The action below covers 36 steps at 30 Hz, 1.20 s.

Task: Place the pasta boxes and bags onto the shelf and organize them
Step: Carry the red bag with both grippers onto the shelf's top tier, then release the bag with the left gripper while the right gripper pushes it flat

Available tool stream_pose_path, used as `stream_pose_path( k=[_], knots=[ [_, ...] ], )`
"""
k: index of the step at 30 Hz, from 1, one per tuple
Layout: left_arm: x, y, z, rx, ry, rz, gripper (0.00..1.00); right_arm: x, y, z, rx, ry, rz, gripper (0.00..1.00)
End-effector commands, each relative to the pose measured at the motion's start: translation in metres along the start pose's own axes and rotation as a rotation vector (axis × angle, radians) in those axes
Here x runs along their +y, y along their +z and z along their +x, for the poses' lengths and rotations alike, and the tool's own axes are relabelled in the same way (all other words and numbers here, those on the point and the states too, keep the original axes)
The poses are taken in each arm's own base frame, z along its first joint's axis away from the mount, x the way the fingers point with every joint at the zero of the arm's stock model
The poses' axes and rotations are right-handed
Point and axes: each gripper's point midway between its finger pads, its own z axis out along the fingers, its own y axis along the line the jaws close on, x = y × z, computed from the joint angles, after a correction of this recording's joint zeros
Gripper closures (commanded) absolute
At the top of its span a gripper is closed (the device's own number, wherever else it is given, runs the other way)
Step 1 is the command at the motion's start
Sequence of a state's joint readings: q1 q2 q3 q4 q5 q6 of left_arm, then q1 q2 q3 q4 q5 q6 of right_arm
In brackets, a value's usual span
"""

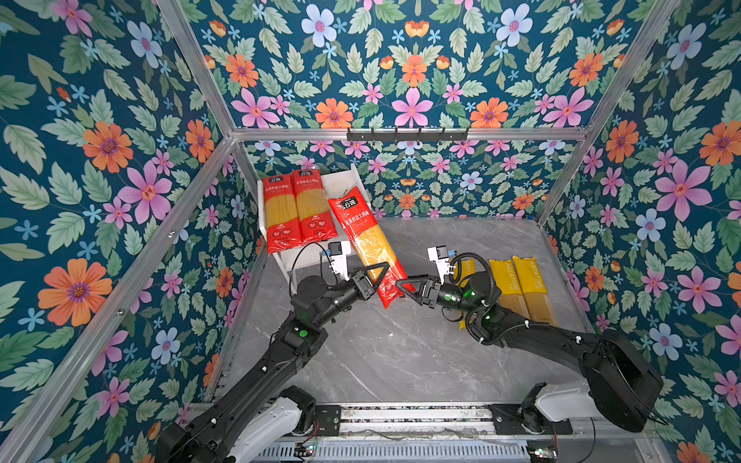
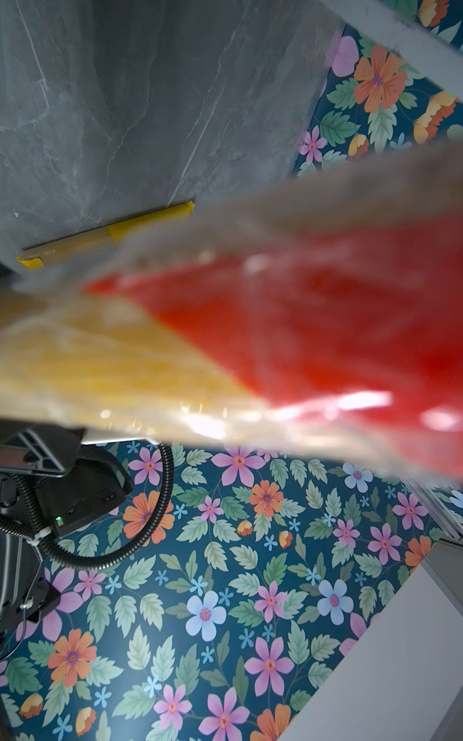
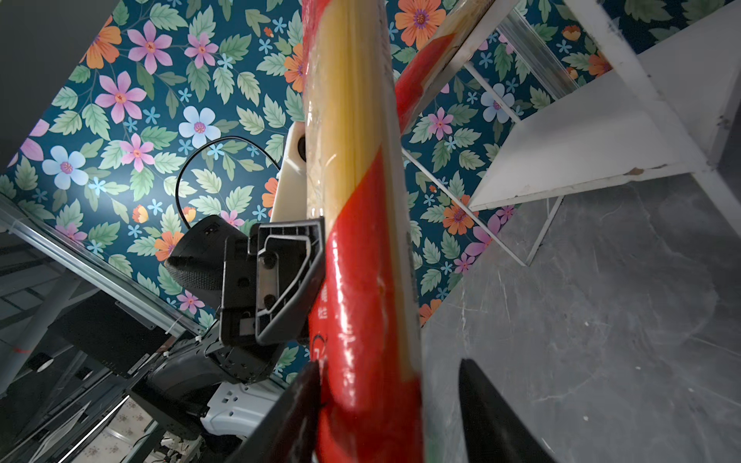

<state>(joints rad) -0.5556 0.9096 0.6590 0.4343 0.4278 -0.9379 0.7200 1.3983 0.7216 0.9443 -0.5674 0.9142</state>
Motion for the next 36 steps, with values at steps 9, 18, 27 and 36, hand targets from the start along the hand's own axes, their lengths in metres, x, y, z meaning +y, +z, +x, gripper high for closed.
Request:
stream_pose_path(
  k=[9,18,27,36],
  knots=[
    [-0.026,-0.007,-0.027,-0.093,0.053,0.095,0.69,0.028,0.005,-0.024,-0.079,-0.005,-0.105,0.91],
    [-0.028,-0.015,-0.034,-0.103,0.05,0.067,0.46,0.039,0.018,-0.055,-0.144,-0.022,-0.094,1.0],
    [-0.014,-0.025,-0.027,-0.108,0.024,0.015,0.32,0.025,0.052,-0.103,-0.231,0.021,-0.015,1.0],
    [0.05,-0.052,0.022,-0.101,-0.058,-0.121,0.31,-0.015,0.101,-0.134,-0.217,0.221,0.072,1.0]
  ],
)
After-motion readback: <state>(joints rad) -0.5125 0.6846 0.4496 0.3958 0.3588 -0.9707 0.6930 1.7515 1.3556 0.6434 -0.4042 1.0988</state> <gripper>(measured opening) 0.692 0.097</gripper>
